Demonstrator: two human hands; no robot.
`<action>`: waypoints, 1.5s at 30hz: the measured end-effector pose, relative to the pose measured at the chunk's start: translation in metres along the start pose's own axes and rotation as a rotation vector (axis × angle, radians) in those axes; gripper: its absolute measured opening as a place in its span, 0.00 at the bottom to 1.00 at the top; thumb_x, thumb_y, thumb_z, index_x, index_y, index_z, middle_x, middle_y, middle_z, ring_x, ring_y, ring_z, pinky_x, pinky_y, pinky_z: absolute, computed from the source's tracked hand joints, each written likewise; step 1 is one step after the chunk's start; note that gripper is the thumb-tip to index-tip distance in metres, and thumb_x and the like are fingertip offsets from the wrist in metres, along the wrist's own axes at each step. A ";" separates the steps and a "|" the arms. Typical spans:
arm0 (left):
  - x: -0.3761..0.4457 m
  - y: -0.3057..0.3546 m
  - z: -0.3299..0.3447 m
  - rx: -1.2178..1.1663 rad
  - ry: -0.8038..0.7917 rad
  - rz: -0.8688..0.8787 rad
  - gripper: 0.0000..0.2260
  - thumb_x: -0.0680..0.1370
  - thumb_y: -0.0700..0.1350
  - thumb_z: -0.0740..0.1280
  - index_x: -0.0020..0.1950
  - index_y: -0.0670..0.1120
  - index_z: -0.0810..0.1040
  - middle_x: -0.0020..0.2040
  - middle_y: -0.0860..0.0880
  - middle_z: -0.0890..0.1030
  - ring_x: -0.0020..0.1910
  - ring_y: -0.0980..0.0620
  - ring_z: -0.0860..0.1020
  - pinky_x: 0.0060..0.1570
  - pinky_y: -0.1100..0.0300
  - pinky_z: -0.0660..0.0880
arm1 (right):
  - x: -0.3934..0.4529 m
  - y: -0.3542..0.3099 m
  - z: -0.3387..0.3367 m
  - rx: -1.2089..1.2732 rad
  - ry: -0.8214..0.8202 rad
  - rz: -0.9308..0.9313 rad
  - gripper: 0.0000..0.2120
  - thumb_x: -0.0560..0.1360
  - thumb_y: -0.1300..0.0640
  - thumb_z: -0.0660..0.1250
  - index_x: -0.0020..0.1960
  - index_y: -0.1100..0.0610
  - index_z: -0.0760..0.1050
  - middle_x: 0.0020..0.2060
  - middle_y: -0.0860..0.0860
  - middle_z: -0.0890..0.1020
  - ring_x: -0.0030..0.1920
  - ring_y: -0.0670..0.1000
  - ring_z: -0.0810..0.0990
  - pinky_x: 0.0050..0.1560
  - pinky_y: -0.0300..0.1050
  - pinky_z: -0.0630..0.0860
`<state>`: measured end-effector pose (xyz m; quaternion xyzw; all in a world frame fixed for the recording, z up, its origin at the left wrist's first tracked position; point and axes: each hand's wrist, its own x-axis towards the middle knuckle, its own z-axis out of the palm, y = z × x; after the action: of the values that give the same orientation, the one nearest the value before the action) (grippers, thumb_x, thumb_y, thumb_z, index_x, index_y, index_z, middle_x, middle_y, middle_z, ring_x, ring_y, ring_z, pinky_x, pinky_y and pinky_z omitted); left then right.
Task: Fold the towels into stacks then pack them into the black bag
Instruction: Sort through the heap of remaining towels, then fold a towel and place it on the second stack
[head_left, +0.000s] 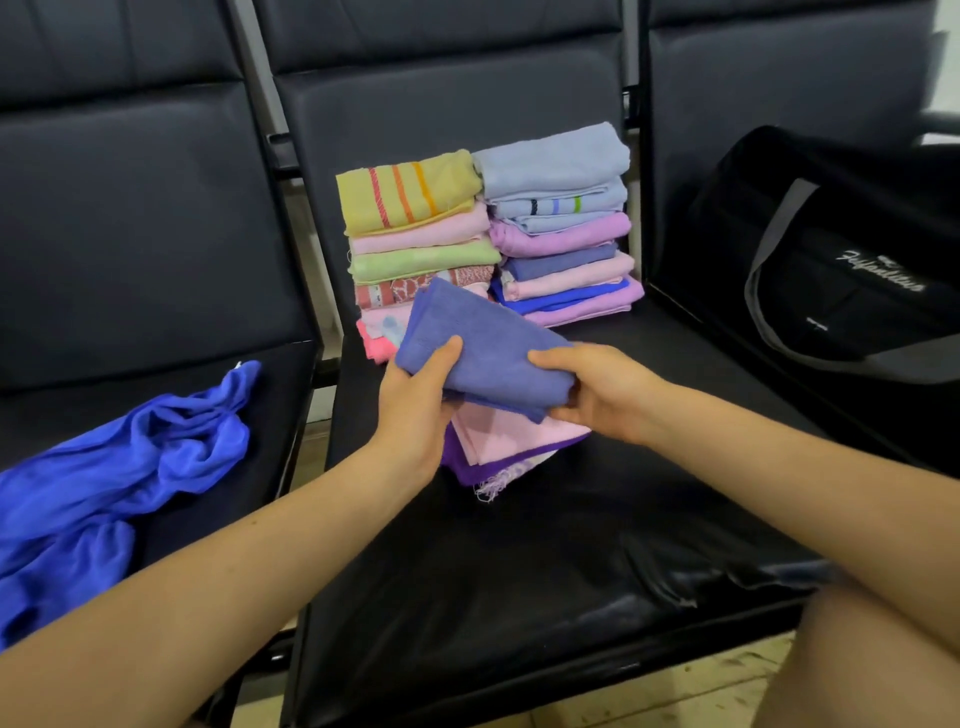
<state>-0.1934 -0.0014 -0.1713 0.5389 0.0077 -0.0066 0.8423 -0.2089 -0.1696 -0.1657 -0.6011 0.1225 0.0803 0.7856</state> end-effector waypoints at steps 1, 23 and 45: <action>0.000 0.000 0.000 0.069 -0.004 -0.017 0.07 0.78 0.43 0.67 0.56 0.49 0.76 0.53 0.49 0.82 0.52 0.51 0.81 0.43 0.59 0.80 | 0.004 -0.002 -0.004 -0.021 0.056 -0.056 0.17 0.75 0.62 0.68 0.63 0.59 0.74 0.56 0.56 0.82 0.53 0.55 0.81 0.48 0.51 0.80; 0.016 -0.028 -0.029 1.038 -0.102 -0.164 0.18 0.77 0.57 0.65 0.59 0.47 0.68 0.52 0.48 0.77 0.37 0.52 0.76 0.35 0.58 0.76 | 0.059 0.020 -0.036 -1.272 0.109 -0.247 0.27 0.81 0.44 0.55 0.77 0.50 0.56 0.69 0.60 0.68 0.70 0.60 0.65 0.69 0.52 0.62; -0.019 0.103 -0.239 1.279 0.356 0.242 0.04 0.76 0.41 0.63 0.44 0.46 0.78 0.39 0.50 0.80 0.42 0.49 0.77 0.43 0.58 0.69 | 0.041 0.055 0.201 -0.998 -0.198 -0.597 0.09 0.75 0.58 0.61 0.42 0.58 0.79 0.35 0.53 0.82 0.40 0.56 0.80 0.47 0.54 0.78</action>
<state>-0.2113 0.2588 -0.1776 0.9215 0.0804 0.1733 0.3381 -0.1654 0.0383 -0.1790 -0.8964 -0.1783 -0.0406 0.4038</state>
